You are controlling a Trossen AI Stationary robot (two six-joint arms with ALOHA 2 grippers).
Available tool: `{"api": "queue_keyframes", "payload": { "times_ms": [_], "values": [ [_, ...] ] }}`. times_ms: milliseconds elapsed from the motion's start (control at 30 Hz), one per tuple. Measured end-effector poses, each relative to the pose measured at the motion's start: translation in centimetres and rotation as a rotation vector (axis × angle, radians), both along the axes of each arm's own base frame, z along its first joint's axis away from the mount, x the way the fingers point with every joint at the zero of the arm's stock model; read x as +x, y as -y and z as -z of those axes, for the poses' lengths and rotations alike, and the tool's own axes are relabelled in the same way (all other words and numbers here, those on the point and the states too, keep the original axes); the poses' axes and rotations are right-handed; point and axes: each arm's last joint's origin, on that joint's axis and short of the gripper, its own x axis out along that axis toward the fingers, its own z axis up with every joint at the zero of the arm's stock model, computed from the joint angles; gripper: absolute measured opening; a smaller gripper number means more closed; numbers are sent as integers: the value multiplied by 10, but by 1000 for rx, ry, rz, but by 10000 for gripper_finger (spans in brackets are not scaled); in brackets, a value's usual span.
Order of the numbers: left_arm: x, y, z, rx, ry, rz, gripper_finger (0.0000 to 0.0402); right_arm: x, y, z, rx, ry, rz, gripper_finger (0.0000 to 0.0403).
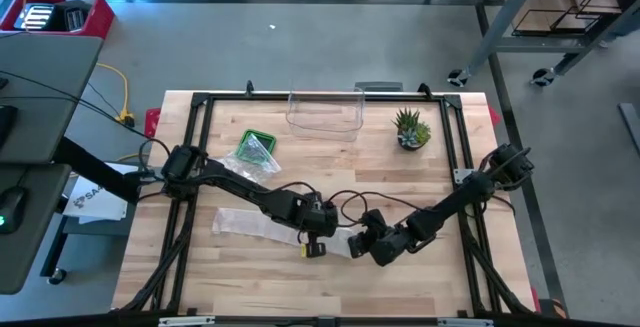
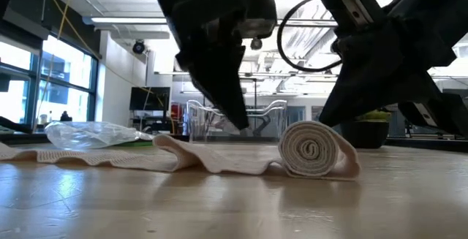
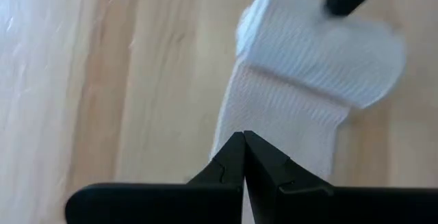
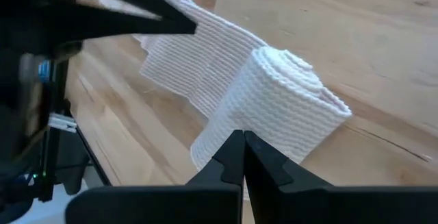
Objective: Roll bandage
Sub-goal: Roll the bandage
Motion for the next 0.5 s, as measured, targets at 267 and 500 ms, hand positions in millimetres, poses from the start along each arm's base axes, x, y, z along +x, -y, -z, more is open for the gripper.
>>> {"api": "queue_keyframes", "payload": {
  "times_ms": [267,500],
  "values": [
    [-3,5,-1,-46,-3,37,0,-1,1,-16,-21,41,-52,0],
    [-13,15,15,-79,-2,6,0,6,7,-16,-5,63,-47,0]
  ]
}}
